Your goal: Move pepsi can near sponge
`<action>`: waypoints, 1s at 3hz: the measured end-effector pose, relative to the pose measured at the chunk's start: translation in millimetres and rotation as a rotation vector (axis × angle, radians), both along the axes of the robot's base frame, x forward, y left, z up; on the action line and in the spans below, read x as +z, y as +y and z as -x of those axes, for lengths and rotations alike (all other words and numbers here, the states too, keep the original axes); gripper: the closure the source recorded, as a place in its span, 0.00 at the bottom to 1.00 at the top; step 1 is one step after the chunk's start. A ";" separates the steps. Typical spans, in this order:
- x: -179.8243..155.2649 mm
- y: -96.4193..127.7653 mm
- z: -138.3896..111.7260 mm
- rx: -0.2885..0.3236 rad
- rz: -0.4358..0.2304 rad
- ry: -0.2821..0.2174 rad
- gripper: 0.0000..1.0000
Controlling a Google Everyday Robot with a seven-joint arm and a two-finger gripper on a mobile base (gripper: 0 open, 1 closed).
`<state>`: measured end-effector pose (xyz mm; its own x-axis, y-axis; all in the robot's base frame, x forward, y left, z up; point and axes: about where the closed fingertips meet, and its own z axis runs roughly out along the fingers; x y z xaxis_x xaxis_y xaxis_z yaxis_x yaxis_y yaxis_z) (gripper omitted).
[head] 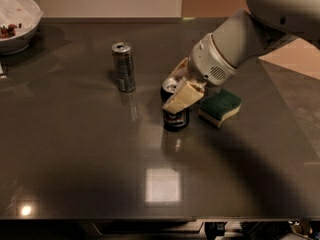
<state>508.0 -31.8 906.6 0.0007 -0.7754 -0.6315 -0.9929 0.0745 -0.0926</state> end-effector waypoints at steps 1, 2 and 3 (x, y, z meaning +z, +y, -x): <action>-5.6 -15.8 -14.8 -0.054 -0.014 0.011 0.58; -7.6 -25.4 -24.1 -0.084 -0.032 0.013 0.36; -7.0 -23.4 -22.9 -0.080 -0.030 0.012 0.12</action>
Offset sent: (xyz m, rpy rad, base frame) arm 0.0383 -0.0416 -0.0117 0.0573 0.0186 -0.1308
